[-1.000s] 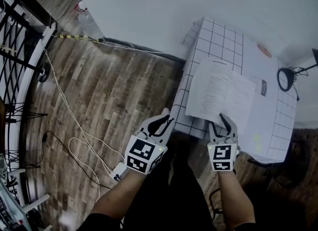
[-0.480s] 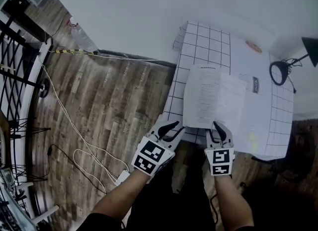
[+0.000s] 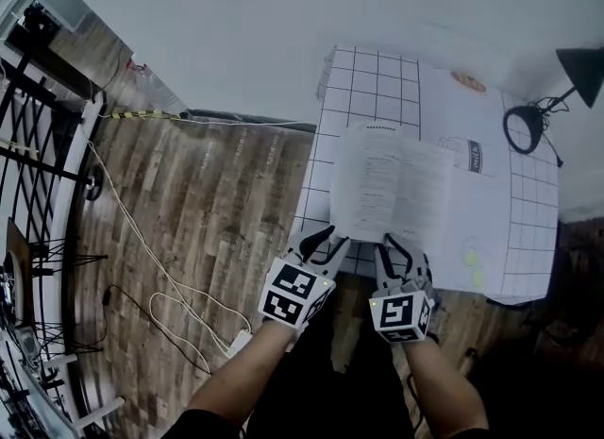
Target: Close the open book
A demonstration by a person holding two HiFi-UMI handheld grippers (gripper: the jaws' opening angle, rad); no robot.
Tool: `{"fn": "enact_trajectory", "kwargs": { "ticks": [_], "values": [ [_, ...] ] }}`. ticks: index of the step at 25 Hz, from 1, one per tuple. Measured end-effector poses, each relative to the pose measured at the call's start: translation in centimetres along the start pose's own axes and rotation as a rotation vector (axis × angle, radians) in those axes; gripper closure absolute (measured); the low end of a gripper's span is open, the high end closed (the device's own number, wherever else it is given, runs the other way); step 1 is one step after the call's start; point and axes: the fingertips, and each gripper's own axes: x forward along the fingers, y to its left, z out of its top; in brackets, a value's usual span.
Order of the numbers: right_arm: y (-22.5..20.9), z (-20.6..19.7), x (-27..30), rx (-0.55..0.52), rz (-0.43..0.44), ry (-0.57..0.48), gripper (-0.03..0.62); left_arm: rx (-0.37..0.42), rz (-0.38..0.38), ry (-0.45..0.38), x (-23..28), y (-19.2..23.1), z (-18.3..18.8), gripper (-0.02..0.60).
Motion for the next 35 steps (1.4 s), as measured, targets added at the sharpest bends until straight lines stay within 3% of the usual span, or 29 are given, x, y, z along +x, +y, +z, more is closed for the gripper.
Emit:
{"fn": "enact_trajectory", "kwargs": {
  "ticks": [9,16,22,29,32,35],
  "values": [
    [-0.2,-2.4,-0.4,0.097,0.061,0.026,0.515,-0.058,-0.077,0.017,2.3,-1.6,-0.7,0.465],
    [-0.4,-0.9,-0.5,0.103,0.125,-0.043,0.441,-0.063,-0.105,0.033,3.3,-2.2,-0.4,0.465],
    [-2.2,-2.0,-0.8,0.217,0.131,-0.027,0.378,-0.068,-0.114,0.031,3.7,-2.1,0.2,0.465],
    [-4.1,-6.2,-4.3,0.355,0.088,0.042,0.408,-0.062,-0.118,0.05,4.1,-3.2,0.6,0.465],
    [-5.1,-6.3,-6.2,0.388,0.045,0.01,0.438,-0.051,-0.123,0.056,4.1,-4.1,1.0,0.465],
    [-4.8,-5.7,-6.5,0.387,0.073,-0.009,0.439,-0.042,-0.126,0.048,3.7,-5.3,1.6,0.465]
  ]
}}
